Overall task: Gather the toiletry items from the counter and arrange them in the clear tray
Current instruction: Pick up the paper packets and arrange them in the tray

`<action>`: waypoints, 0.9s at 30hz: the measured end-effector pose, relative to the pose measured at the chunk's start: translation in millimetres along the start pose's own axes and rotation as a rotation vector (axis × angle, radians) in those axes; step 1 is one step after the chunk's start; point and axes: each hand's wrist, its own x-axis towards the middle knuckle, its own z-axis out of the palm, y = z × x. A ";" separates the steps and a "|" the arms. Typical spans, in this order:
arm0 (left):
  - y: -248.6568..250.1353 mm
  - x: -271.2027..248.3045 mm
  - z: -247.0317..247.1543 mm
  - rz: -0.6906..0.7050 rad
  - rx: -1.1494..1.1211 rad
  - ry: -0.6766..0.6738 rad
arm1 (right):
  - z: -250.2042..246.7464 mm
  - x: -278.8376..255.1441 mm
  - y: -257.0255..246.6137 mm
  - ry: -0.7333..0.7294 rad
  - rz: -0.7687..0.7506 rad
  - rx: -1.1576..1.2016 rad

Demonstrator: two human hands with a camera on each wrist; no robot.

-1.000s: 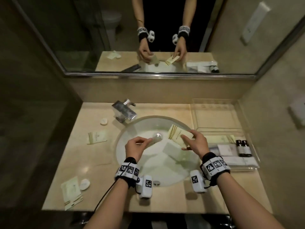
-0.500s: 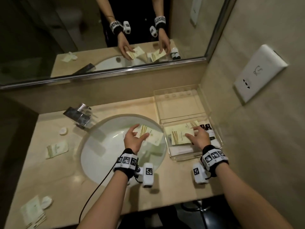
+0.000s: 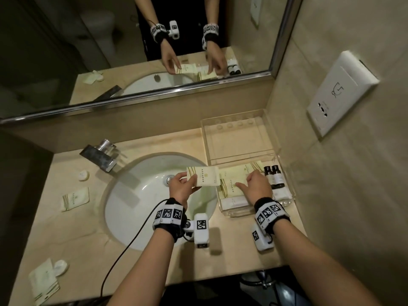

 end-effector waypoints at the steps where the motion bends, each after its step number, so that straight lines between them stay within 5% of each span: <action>1: 1.2 -1.6 2.5 -0.003 -0.010 -0.015 | -0.3 0.6 1.2 0.022 -0.017 -0.028; 5: 3.1 -5.6 14.3 -0.019 -0.040 -0.065 | -3.9 6.3 -0.9 0.141 -0.115 0.217; 9: 2.1 -8.3 32.7 -0.021 -0.029 -0.138 | -15.7 12.4 -17.3 -0.151 -0.078 0.575; 12: -2.8 -10.0 44.6 0.005 0.051 -0.168 | -24.2 14.7 -17.9 -0.173 -0.070 0.524; 17: -13.1 -6.3 46.9 0.177 0.416 -0.023 | -26.2 22.0 2.5 -0.110 0.024 0.388; 27: -38.8 -6.1 57.0 0.440 0.951 -0.222 | 5.4 11.5 11.3 0.017 -0.038 0.226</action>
